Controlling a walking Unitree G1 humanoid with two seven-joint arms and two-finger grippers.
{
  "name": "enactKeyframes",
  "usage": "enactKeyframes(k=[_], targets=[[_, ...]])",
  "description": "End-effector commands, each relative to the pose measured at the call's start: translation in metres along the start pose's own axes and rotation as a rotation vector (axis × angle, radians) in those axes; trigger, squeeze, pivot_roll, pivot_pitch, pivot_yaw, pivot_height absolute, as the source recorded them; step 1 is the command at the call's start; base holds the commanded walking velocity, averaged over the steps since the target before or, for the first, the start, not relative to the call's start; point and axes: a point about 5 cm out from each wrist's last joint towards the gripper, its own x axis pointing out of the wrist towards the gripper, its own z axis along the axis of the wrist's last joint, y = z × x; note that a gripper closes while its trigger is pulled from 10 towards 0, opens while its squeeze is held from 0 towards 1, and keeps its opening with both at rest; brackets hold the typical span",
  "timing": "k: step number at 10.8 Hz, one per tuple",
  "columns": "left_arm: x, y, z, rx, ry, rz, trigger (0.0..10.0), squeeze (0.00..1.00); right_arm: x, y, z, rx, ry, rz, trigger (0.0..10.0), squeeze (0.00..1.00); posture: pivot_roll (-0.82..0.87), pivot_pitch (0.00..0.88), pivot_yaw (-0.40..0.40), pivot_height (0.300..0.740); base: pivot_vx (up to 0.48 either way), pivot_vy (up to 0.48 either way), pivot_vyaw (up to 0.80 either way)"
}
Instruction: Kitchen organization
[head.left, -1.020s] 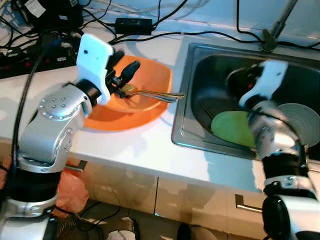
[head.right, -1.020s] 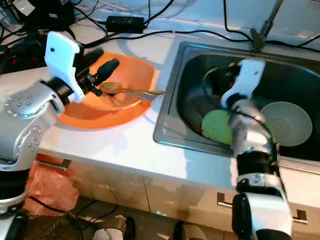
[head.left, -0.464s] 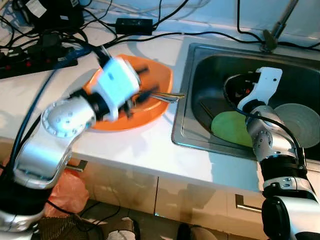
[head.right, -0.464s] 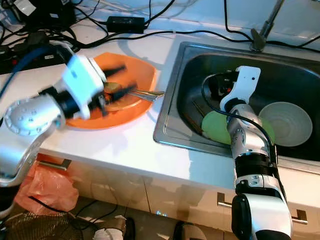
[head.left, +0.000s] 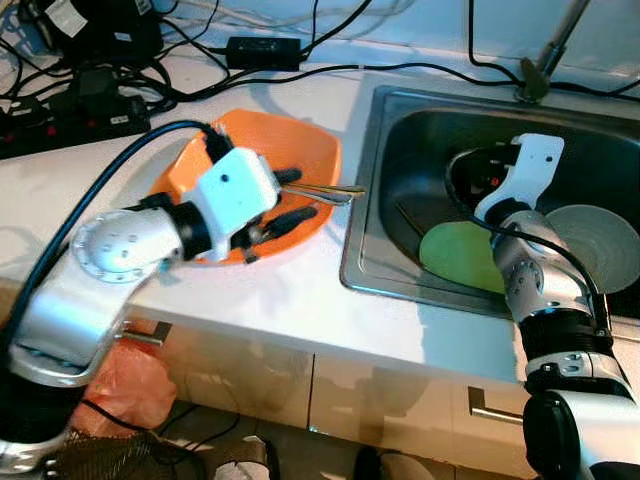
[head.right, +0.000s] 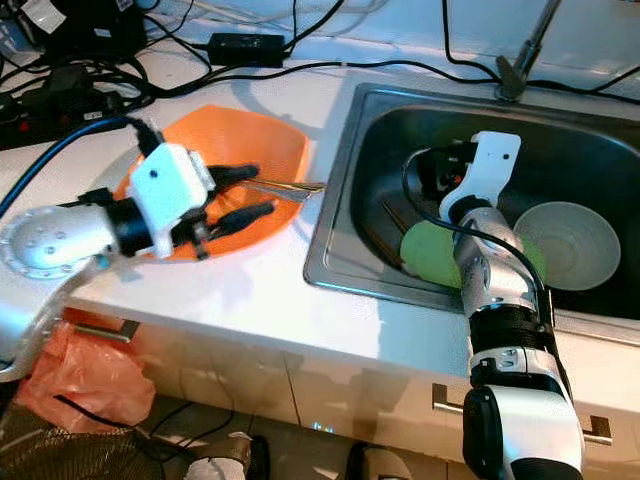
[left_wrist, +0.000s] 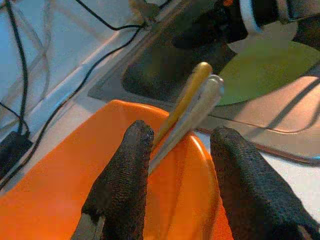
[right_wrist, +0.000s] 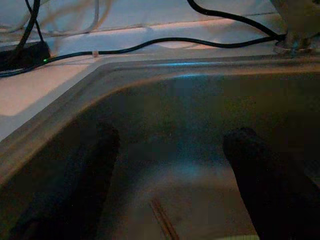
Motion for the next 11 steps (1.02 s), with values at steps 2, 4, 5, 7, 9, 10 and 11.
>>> enactKeyframes(k=[2,4,5,7,9,10,11], targets=[[0.006,-0.004,0.006,0.050,-0.028,-0.006,10.0,0.00,0.002,0.000,0.004,0.007,-0.014,-0.002,10.0,0.00,0.10,0.140,-0.020,0.723,0.000,0.000,0.00],[0.016,-0.006,0.004,0.087,-0.027,0.014,10.0,0.00,0.002,0.000,0.004,0.007,-0.017,-0.001,10.0,0.00,0.10,0.135,-0.017,0.723,0.000,0.000,0.00],[0.019,-0.006,0.004,0.100,-0.030,0.031,10.0,0.00,0.002,0.000,0.004,0.007,-0.018,-0.002,10.0,0.00,0.10,0.135,-0.016,0.723,0.000,0.000,0.00],[0.025,-0.011,-0.001,0.118,-0.015,0.013,10.0,0.00,0.002,0.001,0.004,0.010,-0.022,-0.002,10.0,0.00,0.10,0.129,-0.013,0.723,0.000,0.000,0.00],[0.027,-0.011,-0.004,0.127,-0.010,0.015,10.0,0.00,0.002,0.001,0.004,0.012,-0.024,0.000,10.0,0.00,0.10,0.133,-0.013,0.723,0.000,0.000,0.00],[0.029,-0.012,-0.004,0.134,-0.011,0.017,10.0,0.00,0.002,0.002,0.004,0.013,-0.023,0.000,10.0,0.00,0.10,0.136,-0.014,0.723,0.000,0.000,0.00],[0.030,-0.012,-0.005,0.140,-0.006,0.025,10.0,0.00,0.002,0.001,0.003,0.013,-0.022,-0.001,10.0,0.00,0.10,0.137,-0.014,0.723,0.000,0.000,0.00]])
